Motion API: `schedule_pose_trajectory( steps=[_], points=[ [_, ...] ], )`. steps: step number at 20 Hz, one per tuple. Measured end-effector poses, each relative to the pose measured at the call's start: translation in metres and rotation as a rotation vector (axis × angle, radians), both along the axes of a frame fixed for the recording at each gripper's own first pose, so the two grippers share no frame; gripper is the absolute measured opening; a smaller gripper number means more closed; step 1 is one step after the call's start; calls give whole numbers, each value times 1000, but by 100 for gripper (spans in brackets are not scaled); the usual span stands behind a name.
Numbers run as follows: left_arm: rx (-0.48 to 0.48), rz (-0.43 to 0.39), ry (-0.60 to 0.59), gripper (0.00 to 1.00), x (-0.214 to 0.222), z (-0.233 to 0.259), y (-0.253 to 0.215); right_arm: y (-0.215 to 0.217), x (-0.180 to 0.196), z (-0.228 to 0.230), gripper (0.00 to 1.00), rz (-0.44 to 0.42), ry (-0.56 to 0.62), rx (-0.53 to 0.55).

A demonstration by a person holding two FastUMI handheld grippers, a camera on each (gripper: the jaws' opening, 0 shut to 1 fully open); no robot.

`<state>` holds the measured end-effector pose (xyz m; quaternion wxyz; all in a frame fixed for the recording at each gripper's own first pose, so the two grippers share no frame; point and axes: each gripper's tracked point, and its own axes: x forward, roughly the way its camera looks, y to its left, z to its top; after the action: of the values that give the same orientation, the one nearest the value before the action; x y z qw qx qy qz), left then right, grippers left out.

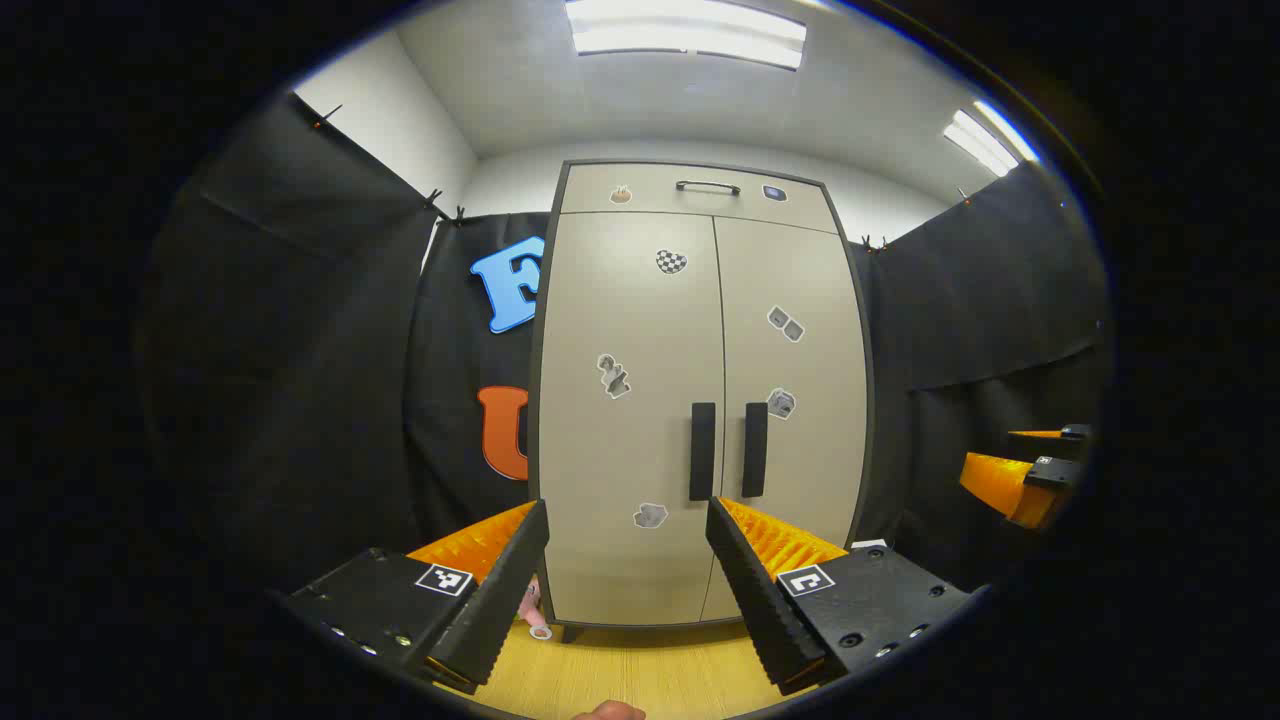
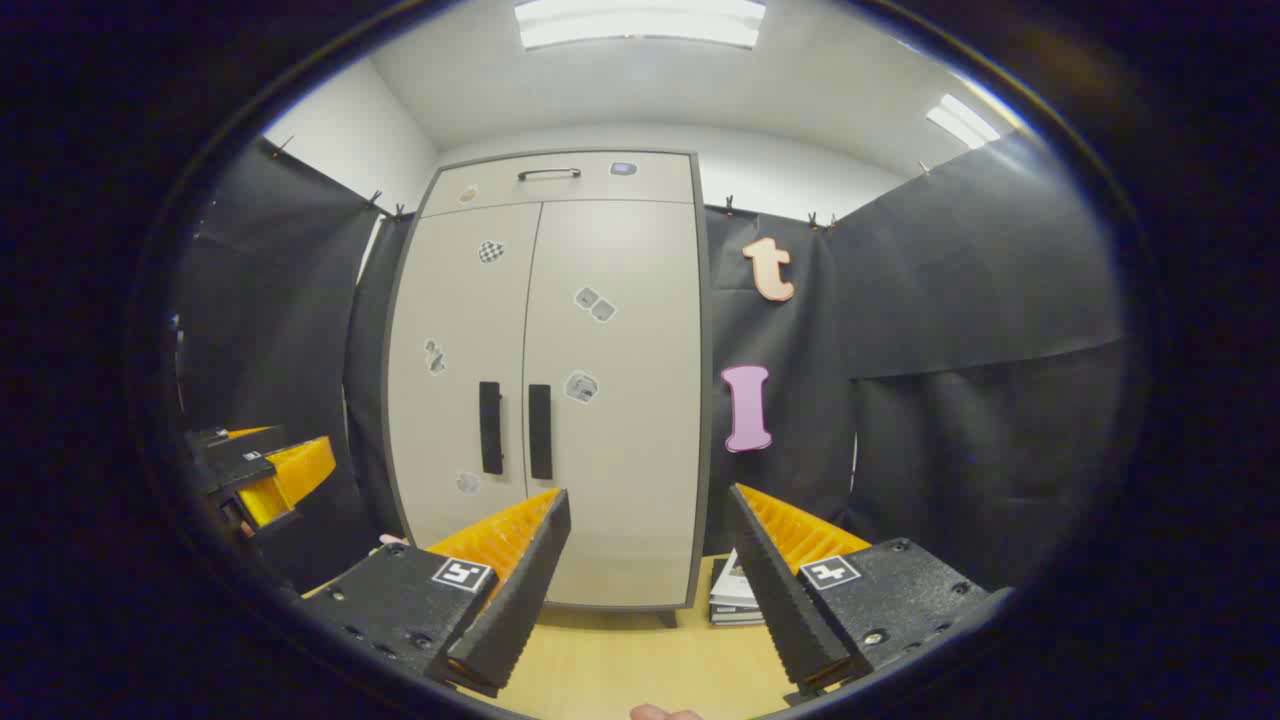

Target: Open the right door of the double-door shoe cabinet with the right hand, and open the left door with the left hand.

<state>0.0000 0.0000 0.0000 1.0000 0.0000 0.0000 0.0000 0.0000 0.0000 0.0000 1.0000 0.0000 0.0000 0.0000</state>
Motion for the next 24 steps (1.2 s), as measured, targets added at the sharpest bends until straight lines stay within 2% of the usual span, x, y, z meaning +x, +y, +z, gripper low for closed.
schedule_pose_trajectory(
  steps=[1, 3, 5, 7, 24],
  points=[
    [-2, -4, 6, 95, 0, -1, -2, 2, -1, 2, 97, 12, -7, 0],
    [-2, -4, 13, 95, 1, -3, -3, 3, -2, 3, 97, 13, -14, -5],
    [2, -2, 10, 95, 2, -2, -3, 0, -3, 4, 93, -7, -9, -29],
    [1, -3, 2, 95, 1, 2, -3, 4, -2, 4, 97, -3, -11, -33],
    [13, -29, -17, 95, 2, 8, -7, 12, 3, -6, 97, -1, 9, -26]
  ],
)
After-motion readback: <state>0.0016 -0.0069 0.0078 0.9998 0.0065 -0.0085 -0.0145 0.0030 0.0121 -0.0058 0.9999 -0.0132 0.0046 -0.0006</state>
